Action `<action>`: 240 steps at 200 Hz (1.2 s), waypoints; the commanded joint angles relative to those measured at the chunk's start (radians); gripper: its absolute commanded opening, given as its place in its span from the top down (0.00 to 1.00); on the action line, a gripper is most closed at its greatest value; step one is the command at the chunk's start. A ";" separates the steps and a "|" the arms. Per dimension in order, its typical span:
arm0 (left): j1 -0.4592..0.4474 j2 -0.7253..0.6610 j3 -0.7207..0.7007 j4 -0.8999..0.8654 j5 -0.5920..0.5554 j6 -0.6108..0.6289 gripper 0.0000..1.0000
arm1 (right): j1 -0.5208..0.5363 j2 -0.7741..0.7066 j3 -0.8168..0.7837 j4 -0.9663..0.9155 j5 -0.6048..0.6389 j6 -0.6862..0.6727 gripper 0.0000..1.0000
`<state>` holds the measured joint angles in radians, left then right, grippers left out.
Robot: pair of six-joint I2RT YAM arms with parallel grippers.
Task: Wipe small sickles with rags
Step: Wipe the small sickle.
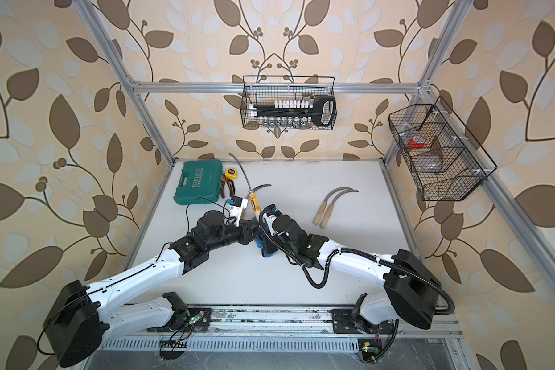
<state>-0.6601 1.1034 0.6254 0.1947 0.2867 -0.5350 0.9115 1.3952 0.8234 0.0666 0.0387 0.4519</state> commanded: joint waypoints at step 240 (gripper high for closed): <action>-0.003 -0.042 -0.014 0.023 0.039 0.029 1.00 | -0.017 -0.214 -0.144 0.226 -0.024 0.018 1.00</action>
<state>-0.6613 1.0531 0.6064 0.2165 0.3134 -0.5301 0.8963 1.1671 0.6537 0.1917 0.0044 0.4603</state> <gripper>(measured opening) 0.235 0.116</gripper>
